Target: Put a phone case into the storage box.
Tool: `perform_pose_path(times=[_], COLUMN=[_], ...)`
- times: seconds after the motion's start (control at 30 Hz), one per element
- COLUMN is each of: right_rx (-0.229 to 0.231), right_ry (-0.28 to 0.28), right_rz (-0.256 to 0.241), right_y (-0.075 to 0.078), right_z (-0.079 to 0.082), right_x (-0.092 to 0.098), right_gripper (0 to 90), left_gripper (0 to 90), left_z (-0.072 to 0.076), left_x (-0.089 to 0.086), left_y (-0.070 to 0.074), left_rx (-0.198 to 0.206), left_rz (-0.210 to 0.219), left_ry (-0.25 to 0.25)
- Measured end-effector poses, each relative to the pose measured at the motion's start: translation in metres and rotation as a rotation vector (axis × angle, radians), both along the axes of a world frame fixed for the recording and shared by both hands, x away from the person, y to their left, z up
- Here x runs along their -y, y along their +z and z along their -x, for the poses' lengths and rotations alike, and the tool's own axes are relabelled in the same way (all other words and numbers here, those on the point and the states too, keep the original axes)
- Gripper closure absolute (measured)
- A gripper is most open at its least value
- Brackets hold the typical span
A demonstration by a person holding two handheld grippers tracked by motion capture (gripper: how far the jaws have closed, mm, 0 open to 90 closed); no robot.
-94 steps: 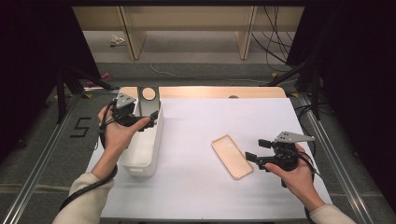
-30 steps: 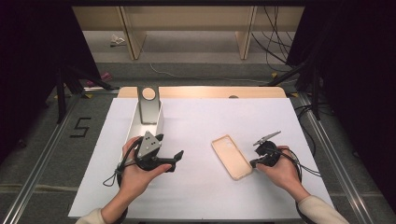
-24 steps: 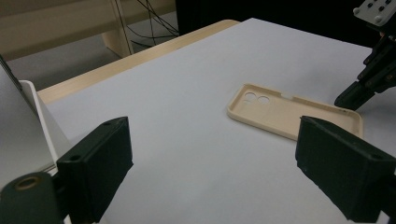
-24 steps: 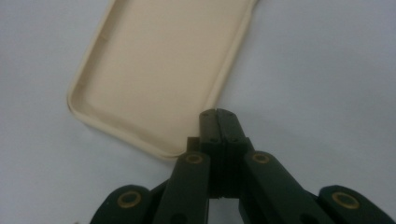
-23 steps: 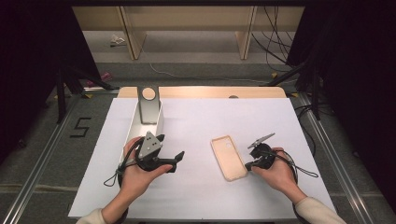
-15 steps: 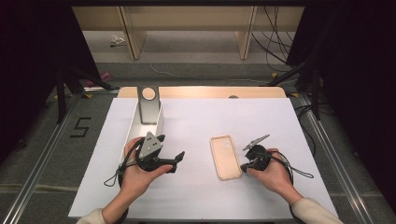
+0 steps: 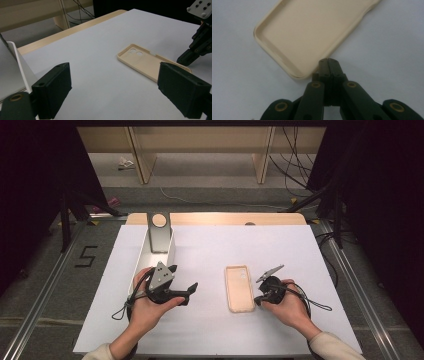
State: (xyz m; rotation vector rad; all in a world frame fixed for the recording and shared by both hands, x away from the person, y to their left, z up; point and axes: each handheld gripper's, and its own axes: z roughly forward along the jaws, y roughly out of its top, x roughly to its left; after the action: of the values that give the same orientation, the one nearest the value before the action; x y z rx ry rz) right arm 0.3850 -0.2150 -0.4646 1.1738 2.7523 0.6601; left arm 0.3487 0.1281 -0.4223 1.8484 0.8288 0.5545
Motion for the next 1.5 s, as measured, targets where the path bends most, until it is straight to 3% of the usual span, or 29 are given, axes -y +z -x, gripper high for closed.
perform_pose_path(times=[0.6, 0.73, 0.9, 1.17, 1.5], right_rx=[0.008, 0.039, 0.101, 0.185, 0.235], right_ry=[0.040, 0.042, 0.056, 0.121, 0.204], right_rz=[0.012, 0.005, 0.022, 0.053, 0.096], right_y=[0.001, 0.005, 0.011, 0.017, 0.028], right_z=[0.001, 0.001, -0.001, -0.006, -0.004], right_x=[-0.010, -0.007, -0.001, 0.006, -0.001], right_gripper=[90.0, 90.0, 79.2, 51.9, 31.2], left_gripper=[11.6, 11.6, 11.7, 11.8, 11.9], left_z=[0.000, 0.000, 0.000, 0.001, 0.004], left_x=[0.001, 0.001, 0.002, 0.001, 0.001], left_y=[-0.001, -0.001, -0.001, -0.001, -0.003], left_rx=[-0.001, -0.004, -0.004, -0.001, -0.001], left_rz=[-0.006, 0.001, 0.000, -0.003, -0.004], left_ry=[-0.006, -0.003, -0.005, -0.004, -0.018])
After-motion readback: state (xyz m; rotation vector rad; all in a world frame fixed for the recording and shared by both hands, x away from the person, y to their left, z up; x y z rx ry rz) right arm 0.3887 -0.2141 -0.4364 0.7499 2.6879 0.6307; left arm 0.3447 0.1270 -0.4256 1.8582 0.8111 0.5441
